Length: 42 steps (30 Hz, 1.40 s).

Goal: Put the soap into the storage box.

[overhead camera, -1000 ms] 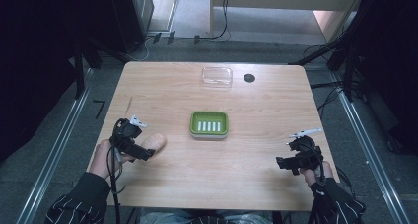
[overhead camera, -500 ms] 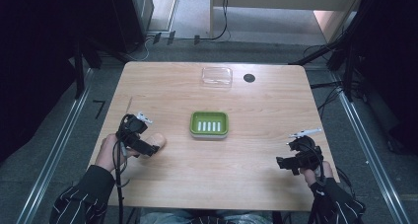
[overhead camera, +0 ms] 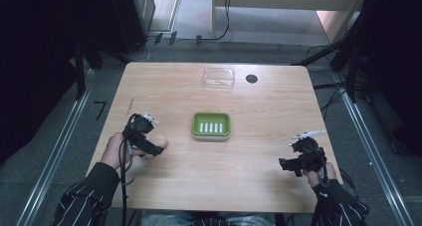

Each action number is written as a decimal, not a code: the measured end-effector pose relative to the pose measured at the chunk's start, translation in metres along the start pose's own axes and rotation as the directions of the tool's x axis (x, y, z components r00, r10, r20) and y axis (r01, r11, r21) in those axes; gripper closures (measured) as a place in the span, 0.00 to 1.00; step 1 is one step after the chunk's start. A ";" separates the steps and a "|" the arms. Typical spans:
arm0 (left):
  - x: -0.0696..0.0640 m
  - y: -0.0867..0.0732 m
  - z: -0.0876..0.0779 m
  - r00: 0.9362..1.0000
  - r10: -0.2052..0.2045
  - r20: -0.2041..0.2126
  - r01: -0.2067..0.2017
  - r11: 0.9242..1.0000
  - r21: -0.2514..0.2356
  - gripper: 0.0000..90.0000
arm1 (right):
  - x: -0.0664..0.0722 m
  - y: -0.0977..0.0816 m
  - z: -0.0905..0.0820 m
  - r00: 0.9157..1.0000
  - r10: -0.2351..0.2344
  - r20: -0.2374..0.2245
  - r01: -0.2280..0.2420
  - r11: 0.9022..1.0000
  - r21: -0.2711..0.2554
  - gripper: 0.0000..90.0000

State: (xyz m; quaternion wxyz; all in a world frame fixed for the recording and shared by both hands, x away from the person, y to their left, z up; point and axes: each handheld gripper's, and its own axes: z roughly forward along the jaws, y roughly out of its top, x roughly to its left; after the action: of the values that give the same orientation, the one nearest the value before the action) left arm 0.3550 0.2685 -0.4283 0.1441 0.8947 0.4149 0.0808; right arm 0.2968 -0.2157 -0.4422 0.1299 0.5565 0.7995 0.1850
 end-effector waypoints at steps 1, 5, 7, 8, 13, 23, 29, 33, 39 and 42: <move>0.000 0.000 0.000 1.000 0.003 0.001 -0.003 1.000 0.002 0.04 | 0.000 0.000 0.000 1.000 0.000 0.000 0.000 1.000 0.000 0.16; 0.002 0.003 0.003 1.000 0.011 0.003 -0.011 1.000 0.015 0.05 | 0.001 0.000 0.000 1.000 -0.001 0.000 0.001 1.000 0.000 0.16; 0.002 0.005 0.006 1.000 0.021 0.001 -0.021 0.999 0.028 0.05 | 0.001 0.001 0.000 1.000 -0.001 -0.002 0.001 1.000 0.002 0.16; 0.002 0.005 0.007 1.000 0.021 0.004 -0.021 0.999 0.029 0.05 | 0.001 0.001 0.000 1.000 0.000 -0.001 0.000 1.000 0.001 0.16; 0.002 0.008 0.009 0.999 0.039 0.010 -0.039 0.998 0.048 0.09 | 0.001 0.001 0.001 1.000 0.000 -0.002 0.000 1.000 0.002 0.16; 0.001 0.007 0.014 0.999 0.050 -0.001 -0.050 0.996 0.074 0.16 | 0.001 0.001 0.000 1.000 -0.001 -0.001 0.001 1.000 0.000 0.16; 0.002 0.007 0.015 0.999 0.046 -0.009 -0.045 0.996 0.077 0.18 | 0.001 0.001 0.000 1.000 0.000 -0.003 0.000 1.000 -0.002 0.16; 0.002 0.007 0.016 0.999 0.047 -0.014 -0.046 0.996 0.077 0.20 | 0.000 0.000 0.000 1.000 0.000 -0.004 0.000 1.000 -0.002 0.16; 0.002 0.006 0.018 0.999 0.047 -0.006 -0.047 0.996 0.080 0.23 | 0.000 0.000 0.000 1.000 -0.002 -0.004 0.002 1.000 -0.002 0.16; 0.001 0.006 0.019 0.998 0.057 -0.001 -0.056 0.994 0.090 0.24 | 0.000 0.000 0.000 1.000 -0.002 -0.003 0.002 1.000 -0.001 0.16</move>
State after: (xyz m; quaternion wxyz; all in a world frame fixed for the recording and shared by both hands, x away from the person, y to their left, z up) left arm 0.3653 0.2618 -0.4444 0.1008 0.9116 0.3929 0.0676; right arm 0.2969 -0.2154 -0.4417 0.1294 0.5556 0.7999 0.1861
